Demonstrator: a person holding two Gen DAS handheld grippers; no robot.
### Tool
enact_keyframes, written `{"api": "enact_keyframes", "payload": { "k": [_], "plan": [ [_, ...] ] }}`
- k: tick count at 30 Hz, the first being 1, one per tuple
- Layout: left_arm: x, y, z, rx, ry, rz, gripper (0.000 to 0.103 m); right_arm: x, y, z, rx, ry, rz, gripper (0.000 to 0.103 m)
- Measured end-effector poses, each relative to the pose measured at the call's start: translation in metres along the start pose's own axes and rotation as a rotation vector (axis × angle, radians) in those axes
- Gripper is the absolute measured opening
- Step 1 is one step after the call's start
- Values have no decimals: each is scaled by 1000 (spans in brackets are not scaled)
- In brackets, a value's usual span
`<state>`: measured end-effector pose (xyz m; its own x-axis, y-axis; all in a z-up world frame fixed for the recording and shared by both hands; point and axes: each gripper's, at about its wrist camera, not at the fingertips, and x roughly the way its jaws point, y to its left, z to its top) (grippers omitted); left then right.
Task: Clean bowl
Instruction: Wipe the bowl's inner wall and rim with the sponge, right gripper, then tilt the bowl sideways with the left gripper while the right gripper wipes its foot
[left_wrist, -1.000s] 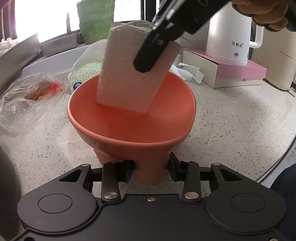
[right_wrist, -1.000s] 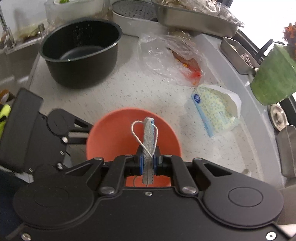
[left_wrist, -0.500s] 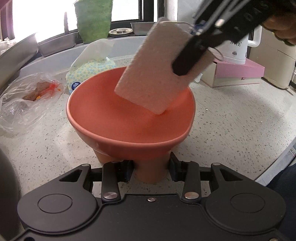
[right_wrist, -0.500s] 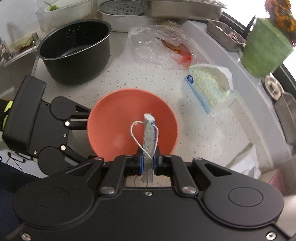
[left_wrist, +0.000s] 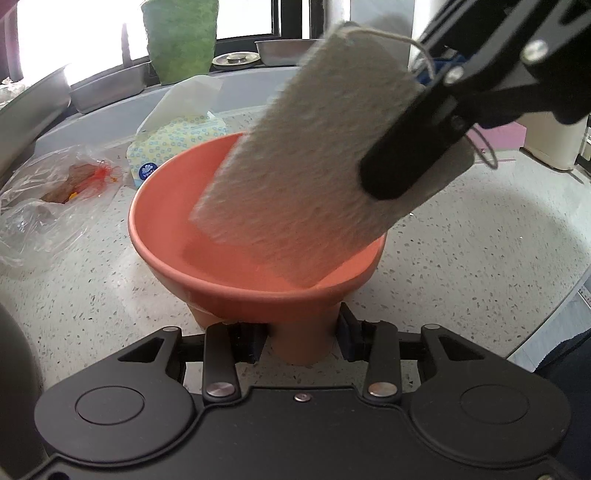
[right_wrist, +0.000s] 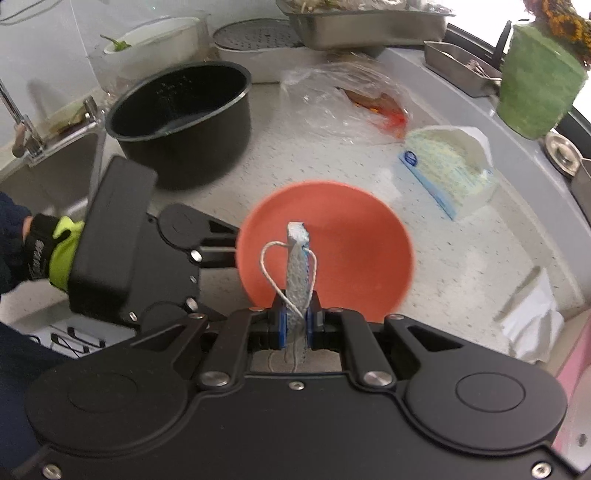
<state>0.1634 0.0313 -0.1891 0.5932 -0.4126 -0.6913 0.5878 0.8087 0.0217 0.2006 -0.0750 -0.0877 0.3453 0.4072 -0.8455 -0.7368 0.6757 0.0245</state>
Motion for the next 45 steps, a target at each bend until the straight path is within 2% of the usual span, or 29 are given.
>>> {"api": "enact_keyframes", "payload": {
  "k": [8, 16, 18, 21, 24, 28, 29, 30, 34, 37, 40, 41, 43, 45],
  "plan": [
    [1, -1, 3, -2, 12, 3, 39, -7, -7, 23, 55, -110, -23, 11],
    [2, -2, 3, 11, 14, 9, 39, -19, -49, 23, 179, -168, -133, 11],
    [0, -5, 1, 16, 6, 31, 39, -25, -59, 18, 208, -183, -138, 11],
    [-8, -15, -4, 47, -4, 125, 42, -38, -77, 5, 260, -205, -170, 11],
    [-27, -19, -8, 64, -24, 145, 47, -42, -88, -10, 307, -205, -193, 11],
    [-53, -34, -6, 209, -15, 156, 49, -35, -90, -30, 354, -183, -198, 11],
    [-61, -41, -3, 279, -20, 166, 49, -33, -89, -34, 362, -181, -194, 11],
    [-71, -47, 1, 334, -41, 168, 49, -31, -88, -38, 370, -180, -191, 11],
    [-90, -60, 20, 449, -87, 175, 49, -25, -83, -50, 392, -171, -184, 11],
    [-68, -79, 35, 685, -30, 196, 49, -17, -80, -58, 396, -153, -197, 11],
    [-37, -84, 34, 808, 43, 202, 49, -7, -78, -69, 404, -132, -204, 12],
    [-19, -87, 34, 858, 103, 184, 49, -4, -77, -73, 411, -133, -206, 12],
    [-5, -88, 34, 876, 143, 161, 49, 0, -74, -81, 424, -141, -209, 13],
    [11, -82, 33, 858, 203, 98, 39, 0, -73, -88, 447, -154, -213, 13]
  ]
}}
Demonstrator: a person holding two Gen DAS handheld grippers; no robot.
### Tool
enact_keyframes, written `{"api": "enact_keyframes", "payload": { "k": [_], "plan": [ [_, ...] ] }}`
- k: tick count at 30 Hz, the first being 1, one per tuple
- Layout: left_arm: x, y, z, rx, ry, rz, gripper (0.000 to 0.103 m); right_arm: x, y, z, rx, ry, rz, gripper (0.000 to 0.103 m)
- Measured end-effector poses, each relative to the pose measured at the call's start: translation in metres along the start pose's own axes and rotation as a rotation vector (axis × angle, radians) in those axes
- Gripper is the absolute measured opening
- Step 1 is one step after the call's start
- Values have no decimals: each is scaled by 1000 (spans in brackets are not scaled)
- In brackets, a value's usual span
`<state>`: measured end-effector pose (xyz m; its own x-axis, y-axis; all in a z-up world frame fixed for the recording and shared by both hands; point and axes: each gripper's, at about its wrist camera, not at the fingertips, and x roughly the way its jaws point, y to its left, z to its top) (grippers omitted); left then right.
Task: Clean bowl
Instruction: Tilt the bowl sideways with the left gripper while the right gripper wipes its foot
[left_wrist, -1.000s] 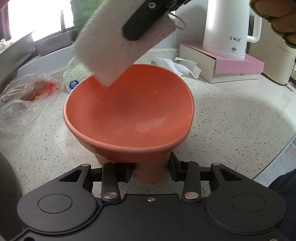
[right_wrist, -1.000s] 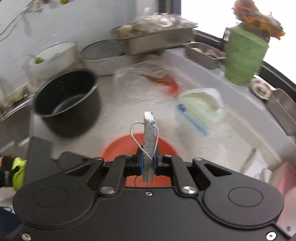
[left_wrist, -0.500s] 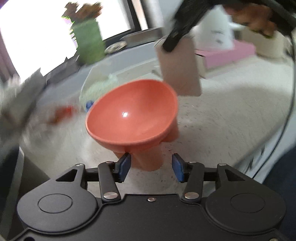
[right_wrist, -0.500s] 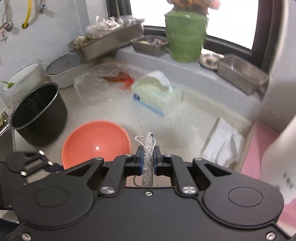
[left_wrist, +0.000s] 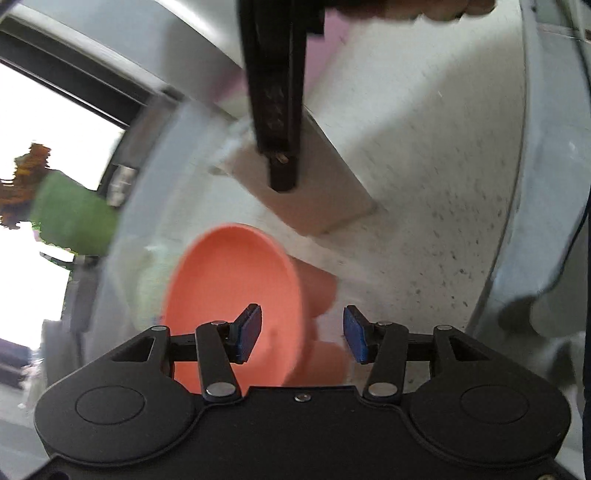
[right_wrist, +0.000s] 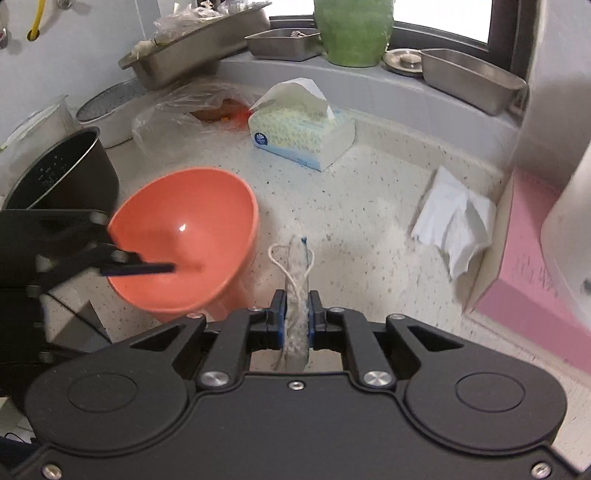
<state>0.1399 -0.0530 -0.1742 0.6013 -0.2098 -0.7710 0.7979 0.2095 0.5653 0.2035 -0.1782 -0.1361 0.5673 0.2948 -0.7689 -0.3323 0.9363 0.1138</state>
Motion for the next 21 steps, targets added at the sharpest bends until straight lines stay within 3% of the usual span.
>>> {"api": "enact_keyframes", "payload": {
  "k": [3, 6, 12, 13, 21],
  "plan": [
    [6, 9, -11, -36, -11, 5, 12, -6, -3, -9, 35, -22, -3, 12],
    [5, 20, -20, -86, -35, -1, 11, -11, -4, -18, 59, -40, -10, 12],
    [-16, 62, -25, -414, -158, -82, 9, -21, 2, -19, 76, -88, -26, 12],
    [-19, 65, -25, -433, -167, -88, 9, -26, 3, -16, 71, -102, -23, 12],
    [-41, 82, -49, -852, -294, -197, 10, -74, 29, 20, -73, -239, 41, 12]
  ]
}}
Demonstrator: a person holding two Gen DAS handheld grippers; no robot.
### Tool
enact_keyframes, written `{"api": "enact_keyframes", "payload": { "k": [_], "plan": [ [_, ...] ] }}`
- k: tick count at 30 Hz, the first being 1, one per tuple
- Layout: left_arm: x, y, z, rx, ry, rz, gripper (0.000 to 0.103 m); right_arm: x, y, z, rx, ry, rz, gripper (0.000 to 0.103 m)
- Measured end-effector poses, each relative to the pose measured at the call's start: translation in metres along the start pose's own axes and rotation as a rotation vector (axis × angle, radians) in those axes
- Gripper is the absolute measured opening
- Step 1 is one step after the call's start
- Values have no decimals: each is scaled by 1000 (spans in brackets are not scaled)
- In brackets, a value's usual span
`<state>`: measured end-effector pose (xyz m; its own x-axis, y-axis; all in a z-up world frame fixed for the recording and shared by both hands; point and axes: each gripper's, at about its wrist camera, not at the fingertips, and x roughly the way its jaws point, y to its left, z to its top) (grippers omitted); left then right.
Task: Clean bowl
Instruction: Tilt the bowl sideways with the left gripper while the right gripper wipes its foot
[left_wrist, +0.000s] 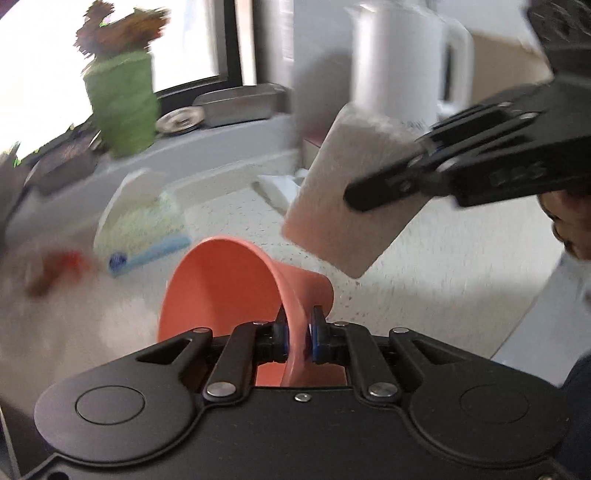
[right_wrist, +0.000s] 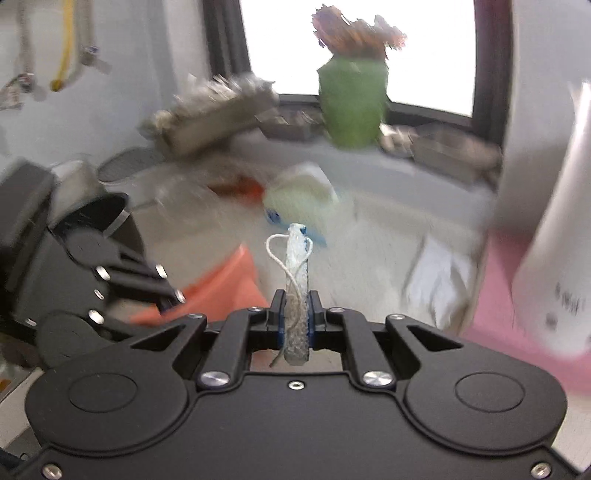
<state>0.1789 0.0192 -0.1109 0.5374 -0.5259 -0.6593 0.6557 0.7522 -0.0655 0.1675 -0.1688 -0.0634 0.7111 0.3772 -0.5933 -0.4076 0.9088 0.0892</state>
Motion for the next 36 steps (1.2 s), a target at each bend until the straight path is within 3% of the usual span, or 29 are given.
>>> {"api": "enact_keyframes", "payload": {
  "k": [3, 5, 11, 20, 24, 29, 36],
  "plan": [
    [-13, 20, -18, -187, -45, -18, 10, -2, 16, 10, -66, -2, 62, 12],
    [-18, 26, -23, -219, -48, -3, 11, 1, 29, 13, -118, 0, 96, 12],
    [-34, 39, -40, -241, -22, 66, 19, 16, 62, 22, -278, 10, 189, 12],
    [-37, 27, -66, -190, 25, 65, 13, 3, 85, 32, -406, -8, 275, 12],
    [-31, 30, -76, -238, 0, 72, 13, 6, 92, 34, -470, 5, 296, 12],
    [-30, 24, -76, -221, -18, 108, 12, 10, 108, 34, -557, -2, 336, 12],
    [-35, 20, -80, -230, -30, 124, 12, 38, 103, 44, -550, 7, 332, 12]
  ]
}}
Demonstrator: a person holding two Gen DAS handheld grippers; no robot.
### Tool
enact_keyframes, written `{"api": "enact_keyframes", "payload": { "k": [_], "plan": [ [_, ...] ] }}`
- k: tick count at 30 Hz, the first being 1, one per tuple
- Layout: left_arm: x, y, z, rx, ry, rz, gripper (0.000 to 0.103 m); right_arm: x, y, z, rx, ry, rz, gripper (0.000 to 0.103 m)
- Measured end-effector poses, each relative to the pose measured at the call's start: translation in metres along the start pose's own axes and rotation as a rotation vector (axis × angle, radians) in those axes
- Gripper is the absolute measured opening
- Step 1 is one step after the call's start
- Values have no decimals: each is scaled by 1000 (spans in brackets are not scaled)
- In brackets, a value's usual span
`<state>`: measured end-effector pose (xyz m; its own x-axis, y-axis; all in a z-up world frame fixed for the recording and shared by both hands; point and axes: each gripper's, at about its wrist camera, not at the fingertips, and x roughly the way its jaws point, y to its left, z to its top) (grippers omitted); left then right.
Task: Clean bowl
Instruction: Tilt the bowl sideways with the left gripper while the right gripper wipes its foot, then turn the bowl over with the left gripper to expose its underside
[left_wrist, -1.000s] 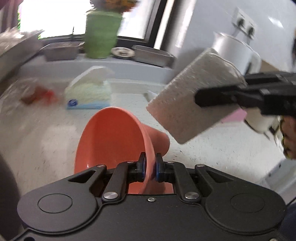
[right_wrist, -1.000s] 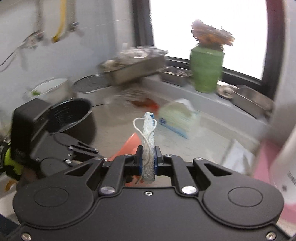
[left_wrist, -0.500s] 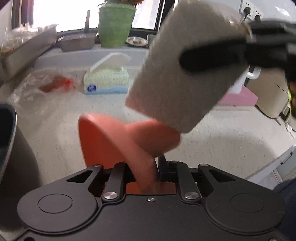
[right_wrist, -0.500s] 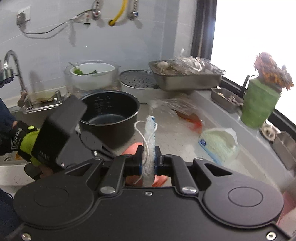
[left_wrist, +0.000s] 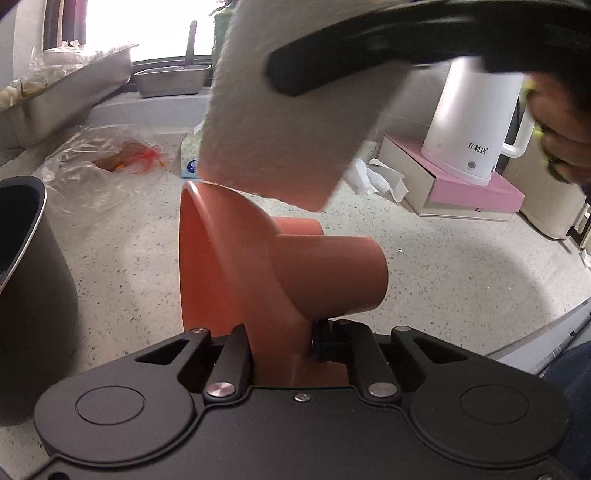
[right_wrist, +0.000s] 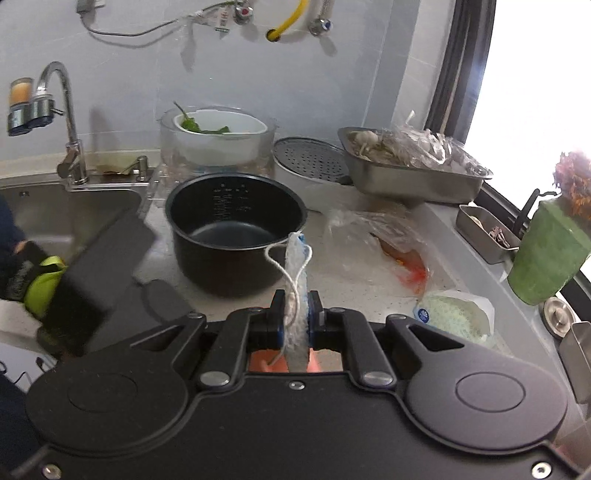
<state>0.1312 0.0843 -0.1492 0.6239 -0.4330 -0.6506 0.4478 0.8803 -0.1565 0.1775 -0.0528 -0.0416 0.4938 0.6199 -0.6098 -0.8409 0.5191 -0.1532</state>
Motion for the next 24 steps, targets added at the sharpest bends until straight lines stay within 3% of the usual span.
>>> {"api": "enact_keyframes", "payload": {
  "k": [8, 16, 20, 24],
  "plan": [
    [-6, -1, 1, -10, -16, 2, 11, 28, -35, -27, 83, -11, 47, 12],
    [-19, -6, 16, 8, -40, -65, 11, 25, -62, -61, 219, -58, 161, 13],
    [-28, -10, 31, 43, -64, -115, 11, 16, -87, -74, 331, -74, 188, 13],
    [-46, -6, 53, 11, -128, -207, 10, -2, -110, -84, 442, -115, 237, 13]
  ]
}}
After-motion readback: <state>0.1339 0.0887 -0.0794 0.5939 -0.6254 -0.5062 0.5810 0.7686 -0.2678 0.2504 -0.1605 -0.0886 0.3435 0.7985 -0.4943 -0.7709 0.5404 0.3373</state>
